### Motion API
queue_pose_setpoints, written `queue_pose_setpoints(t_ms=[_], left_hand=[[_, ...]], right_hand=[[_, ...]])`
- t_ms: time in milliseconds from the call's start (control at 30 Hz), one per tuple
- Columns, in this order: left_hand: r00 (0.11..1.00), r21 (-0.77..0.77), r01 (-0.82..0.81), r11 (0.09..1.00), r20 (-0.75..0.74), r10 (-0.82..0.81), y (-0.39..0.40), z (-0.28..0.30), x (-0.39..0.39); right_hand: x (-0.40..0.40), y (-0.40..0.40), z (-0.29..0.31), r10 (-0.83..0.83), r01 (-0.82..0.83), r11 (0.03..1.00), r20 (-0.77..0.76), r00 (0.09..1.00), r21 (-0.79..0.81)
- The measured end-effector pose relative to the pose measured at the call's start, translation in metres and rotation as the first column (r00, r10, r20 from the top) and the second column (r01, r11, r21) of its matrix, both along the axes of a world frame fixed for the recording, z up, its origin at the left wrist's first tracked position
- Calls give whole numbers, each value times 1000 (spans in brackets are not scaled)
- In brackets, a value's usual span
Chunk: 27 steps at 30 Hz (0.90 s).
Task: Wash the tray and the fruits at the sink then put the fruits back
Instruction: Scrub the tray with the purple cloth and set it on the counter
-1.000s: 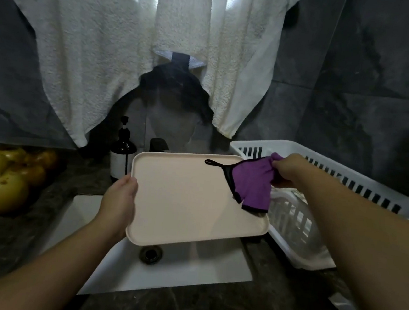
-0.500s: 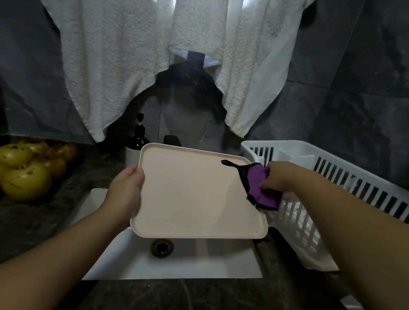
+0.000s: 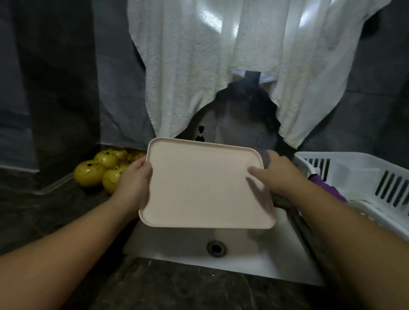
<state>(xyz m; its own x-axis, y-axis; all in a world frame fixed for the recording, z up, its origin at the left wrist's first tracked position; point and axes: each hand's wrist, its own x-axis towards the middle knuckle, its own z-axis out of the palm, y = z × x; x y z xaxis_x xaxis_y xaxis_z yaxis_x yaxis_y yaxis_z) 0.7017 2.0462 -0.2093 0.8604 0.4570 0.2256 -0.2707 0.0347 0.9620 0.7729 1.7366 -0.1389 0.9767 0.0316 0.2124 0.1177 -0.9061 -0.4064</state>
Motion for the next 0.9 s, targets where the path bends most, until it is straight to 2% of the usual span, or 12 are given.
queue_pose_setpoints(t_ms=[67, 100, 167, 267, 333, 433, 567, 633, 800, 900], left_hand=[[999, -21, -34, 999, -9, 34, 17, 0, -10], [998, -42, -64, 997, -16, 63, 27, 0, -15], [989, -23, -142, 990, -53, 140, 44, 4, -26], [961, 136, -207, 969, -156, 227, 76, 7, -50], [952, 233, -169, 958, -213, 220, 102, 8, -69], [936, 261, -47, 964, -327, 134, 143, 11, -100], [841, 281, -73, 957, -498, 210, 200, 6, -133], [822, 286, -113, 951, -511, 252, 227, 2, -146], [773, 570, -94, 816, -475, 420, 274, -9, -172], [763, 572, -101, 814, -481, 432, 295, -20, -181]], right_hand=[[-6, 21, -9, -13, 50, 969, -154, 988, 241], [-10, 32, -13, -9, 77, 949, -218, 976, 307], [-16, 52, -24, 9, 69, 954, -256, 967, 292], [-24, 82, -36, 51, 12, 972, -262, 964, 233], [-32, 103, -41, 85, -17, 972, -284, 955, 234], [-50, 140, -47, 142, -86, 974, -269, 953, 211], [-79, 193, -58, 244, -187, 964, -352, 903, 189], [-94, 216, -64, 298, -207, 945, -408, 863, 252], [-118, 261, -73, 439, -200, 856, -462, 771, 477], [-124, 283, -77, 504, -180, 786, -444, 741, 591]])
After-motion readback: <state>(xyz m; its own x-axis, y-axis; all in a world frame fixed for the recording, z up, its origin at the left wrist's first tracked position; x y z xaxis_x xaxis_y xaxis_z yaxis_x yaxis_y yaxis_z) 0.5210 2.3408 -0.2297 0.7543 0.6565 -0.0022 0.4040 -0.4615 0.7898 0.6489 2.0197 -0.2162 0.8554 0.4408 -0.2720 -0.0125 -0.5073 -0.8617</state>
